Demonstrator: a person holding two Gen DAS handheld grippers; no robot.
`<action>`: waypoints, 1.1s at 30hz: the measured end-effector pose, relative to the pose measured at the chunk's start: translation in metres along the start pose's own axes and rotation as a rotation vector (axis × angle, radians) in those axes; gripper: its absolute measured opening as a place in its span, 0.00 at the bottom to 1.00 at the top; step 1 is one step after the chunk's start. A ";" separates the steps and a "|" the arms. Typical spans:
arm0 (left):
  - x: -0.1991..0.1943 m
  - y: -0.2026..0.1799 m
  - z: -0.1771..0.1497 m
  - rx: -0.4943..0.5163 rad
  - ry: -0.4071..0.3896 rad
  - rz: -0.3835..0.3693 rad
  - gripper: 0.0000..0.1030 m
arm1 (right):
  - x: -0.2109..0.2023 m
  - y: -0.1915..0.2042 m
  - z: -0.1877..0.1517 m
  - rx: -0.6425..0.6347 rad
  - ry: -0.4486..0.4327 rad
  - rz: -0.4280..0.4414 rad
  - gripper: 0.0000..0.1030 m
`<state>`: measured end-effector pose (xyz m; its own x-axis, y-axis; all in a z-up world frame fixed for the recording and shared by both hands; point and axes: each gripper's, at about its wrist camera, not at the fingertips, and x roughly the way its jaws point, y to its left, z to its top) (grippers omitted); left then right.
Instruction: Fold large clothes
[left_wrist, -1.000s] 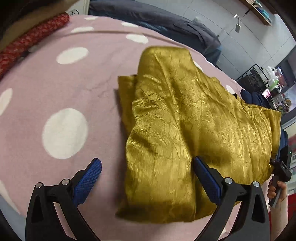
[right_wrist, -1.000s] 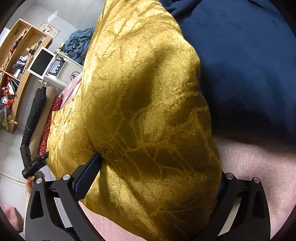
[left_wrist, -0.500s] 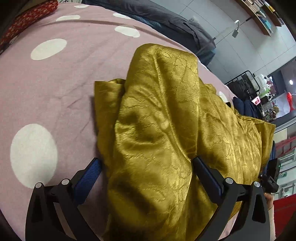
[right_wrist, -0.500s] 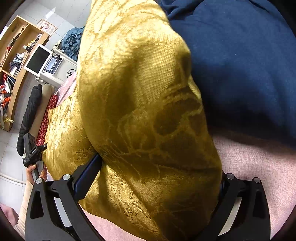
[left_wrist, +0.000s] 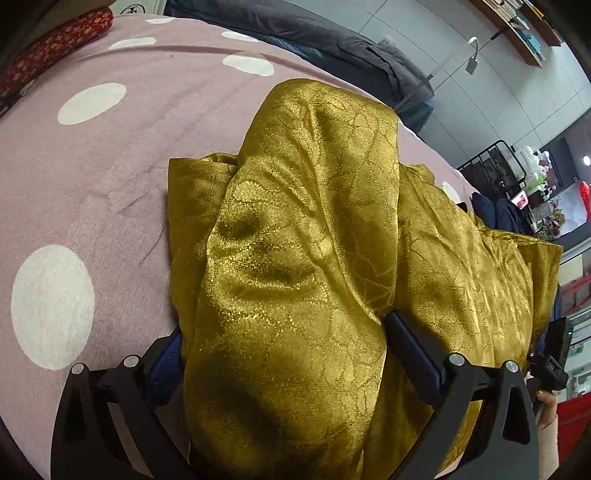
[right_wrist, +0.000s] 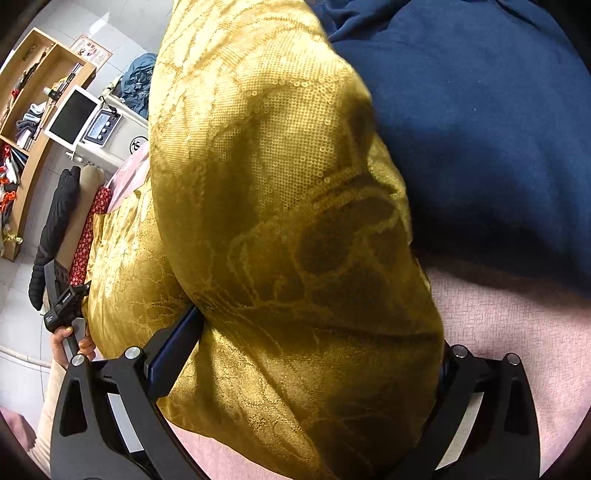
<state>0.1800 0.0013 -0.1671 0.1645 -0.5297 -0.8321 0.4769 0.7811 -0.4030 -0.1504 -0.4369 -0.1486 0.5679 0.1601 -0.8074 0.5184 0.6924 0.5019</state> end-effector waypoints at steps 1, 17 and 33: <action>0.000 -0.002 -0.001 0.000 -0.004 0.016 0.90 | 0.000 0.001 -0.001 -0.003 -0.003 -0.008 0.95; -0.065 -0.063 -0.025 0.055 -0.150 0.098 0.20 | -0.044 0.047 -0.033 -0.106 -0.108 -0.020 0.19; -0.144 -0.166 -0.066 0.312 -0.294 0.170 0.18 | -0.096 0.120 -0.084 -0.500 -0.163 -0.136 0.14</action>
<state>0.0197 -0.0302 -0.0051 0.4793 -0.5091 -0.7149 0.6517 0.7521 -0.0986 -0.1961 -0.3101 -0.0369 0.6295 -0.0379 -0.7761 0.2491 0.9559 0.1554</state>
